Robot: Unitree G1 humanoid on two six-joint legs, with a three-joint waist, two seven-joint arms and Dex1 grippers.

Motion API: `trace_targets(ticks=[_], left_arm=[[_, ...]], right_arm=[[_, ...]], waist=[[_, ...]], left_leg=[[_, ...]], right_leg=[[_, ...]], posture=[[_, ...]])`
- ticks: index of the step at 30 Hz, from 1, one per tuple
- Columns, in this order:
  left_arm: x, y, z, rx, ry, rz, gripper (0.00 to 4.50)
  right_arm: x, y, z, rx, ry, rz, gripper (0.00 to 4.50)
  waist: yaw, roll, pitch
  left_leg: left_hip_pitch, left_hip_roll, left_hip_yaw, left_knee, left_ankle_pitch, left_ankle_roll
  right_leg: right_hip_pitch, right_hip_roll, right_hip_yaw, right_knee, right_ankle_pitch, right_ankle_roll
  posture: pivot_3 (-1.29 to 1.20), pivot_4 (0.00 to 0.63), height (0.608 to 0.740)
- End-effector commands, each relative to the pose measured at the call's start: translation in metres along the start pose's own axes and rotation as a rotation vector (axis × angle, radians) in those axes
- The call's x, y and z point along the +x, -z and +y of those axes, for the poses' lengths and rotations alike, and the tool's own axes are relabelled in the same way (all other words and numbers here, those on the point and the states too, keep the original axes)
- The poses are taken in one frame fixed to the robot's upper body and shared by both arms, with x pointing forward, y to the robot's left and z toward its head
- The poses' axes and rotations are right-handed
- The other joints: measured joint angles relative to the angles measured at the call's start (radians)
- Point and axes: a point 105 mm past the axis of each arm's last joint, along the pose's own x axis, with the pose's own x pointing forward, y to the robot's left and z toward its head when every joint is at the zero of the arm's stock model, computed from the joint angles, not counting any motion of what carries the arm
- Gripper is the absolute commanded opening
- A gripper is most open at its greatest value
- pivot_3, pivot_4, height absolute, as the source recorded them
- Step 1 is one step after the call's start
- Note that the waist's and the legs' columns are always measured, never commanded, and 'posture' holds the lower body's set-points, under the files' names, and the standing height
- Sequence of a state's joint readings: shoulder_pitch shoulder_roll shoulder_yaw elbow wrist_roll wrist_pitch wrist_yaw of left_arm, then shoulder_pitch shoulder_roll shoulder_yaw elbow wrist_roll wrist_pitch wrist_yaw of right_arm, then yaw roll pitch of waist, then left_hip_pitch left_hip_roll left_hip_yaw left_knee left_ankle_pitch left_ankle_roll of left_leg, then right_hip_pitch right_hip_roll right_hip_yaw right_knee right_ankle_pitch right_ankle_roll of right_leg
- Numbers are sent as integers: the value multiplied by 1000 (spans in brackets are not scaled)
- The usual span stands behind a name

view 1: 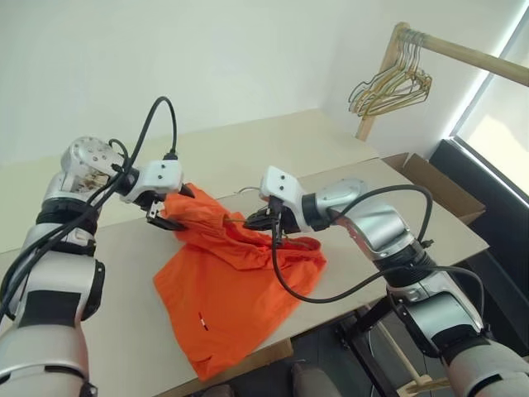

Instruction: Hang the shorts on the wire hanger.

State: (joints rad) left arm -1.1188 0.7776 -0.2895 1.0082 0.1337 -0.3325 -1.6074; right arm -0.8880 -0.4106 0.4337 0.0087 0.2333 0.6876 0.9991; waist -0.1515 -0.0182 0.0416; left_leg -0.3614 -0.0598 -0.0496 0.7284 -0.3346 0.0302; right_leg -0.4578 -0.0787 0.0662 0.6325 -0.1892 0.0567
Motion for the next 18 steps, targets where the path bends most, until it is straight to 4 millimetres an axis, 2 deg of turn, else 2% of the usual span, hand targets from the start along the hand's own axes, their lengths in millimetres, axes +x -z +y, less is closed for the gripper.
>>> trace_targets(ticks=[1,5,8,18], left_arm=[[-5,5,-4,40,14,38,4461],[-2,17,-13,80,62,114,4461],[1,21,-11,108,37,144,3876],[2,19,-2,118,-11,149,728]], right_arm=[[-6,-14,-3,-42,24,-53,0],[-7,-15,-5,-39,30,-57,0],[-8,-15,-5,-38,33,-57,0],[-10,-15,-7,-34,46,-58,0]], waist=[[0,0,0],[0,0,0],[0,0,0],[0,0,0]], left_leg=[[0,0,0,0,0,0],[0,0,0,0,0,0],[0,0,0,0,0,0],[0,0,0,0,0,0]], right_leg=[[0,0,0,0,0,0],[0,0,0,0,0,0],[0,0,0,0,0,0],[0,0,0,0,0,0]], posture=[[-45,0,740],[-51,0,740],[-56,0,740],[-59,0,740]])
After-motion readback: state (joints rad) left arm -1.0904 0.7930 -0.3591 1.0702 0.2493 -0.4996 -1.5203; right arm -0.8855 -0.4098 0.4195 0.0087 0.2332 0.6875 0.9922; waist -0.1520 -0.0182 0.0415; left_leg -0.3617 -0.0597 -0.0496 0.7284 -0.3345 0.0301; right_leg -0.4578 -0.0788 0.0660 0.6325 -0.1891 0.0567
